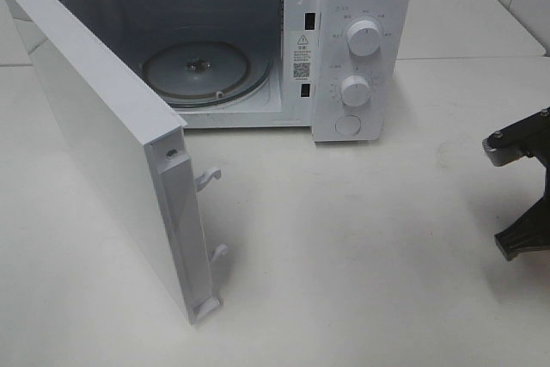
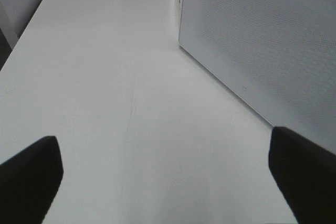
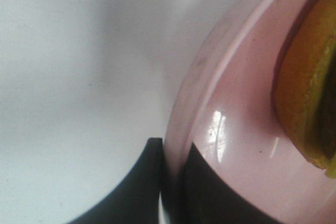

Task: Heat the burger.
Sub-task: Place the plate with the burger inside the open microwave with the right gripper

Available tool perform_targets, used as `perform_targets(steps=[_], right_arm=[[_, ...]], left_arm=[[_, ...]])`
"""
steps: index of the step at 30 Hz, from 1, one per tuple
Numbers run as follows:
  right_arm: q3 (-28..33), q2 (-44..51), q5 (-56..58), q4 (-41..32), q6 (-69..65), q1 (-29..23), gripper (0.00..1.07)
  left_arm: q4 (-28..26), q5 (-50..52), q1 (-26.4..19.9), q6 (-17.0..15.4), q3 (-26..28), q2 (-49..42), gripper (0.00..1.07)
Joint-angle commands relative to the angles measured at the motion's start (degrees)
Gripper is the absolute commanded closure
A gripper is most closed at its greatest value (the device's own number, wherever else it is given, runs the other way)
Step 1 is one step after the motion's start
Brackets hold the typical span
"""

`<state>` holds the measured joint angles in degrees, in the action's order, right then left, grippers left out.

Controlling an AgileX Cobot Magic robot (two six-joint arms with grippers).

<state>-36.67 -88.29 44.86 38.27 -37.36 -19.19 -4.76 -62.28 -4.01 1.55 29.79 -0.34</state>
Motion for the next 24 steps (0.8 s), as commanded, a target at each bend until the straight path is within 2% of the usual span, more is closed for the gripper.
perform_targets(steps=[1,8,14,16,19,24], right_arm=[[0.17,2.81,4.81,2.64,0.52,-2.23,1.07],[0.17,5.21,7.45,2.18,1.89,-5.84,1.07],[0.17,6.88,9.34,2.18,2.18,-10.43,1.07],[0.17,6.88,9.63,2.06,2.46,-13.46,1.07],[0.17,6.88,9.63,2.06,2.46,-14.15,1.07],[0.17,6.88,9.63,2.29,2.64,-20.05,1.07]], left_arm=[[-0.29,0.80,0.06,0.00,-0.23,-0.97,0.07],[-0.29,0.80,0.06,0.00,-0.23,-0.97,0.07],[-0.29,0.80,0.06,0.00,-0.23,-0.97,0.07],[-0.29,0.80,0.06,0.00,-0.23,-0.97,0.07],[-0.29,0.80,0.06,0.00,-0.23,-0.97,0.07],[-0.29,0.80,0.06,0.00,-0.23,-0.97,0.07]])
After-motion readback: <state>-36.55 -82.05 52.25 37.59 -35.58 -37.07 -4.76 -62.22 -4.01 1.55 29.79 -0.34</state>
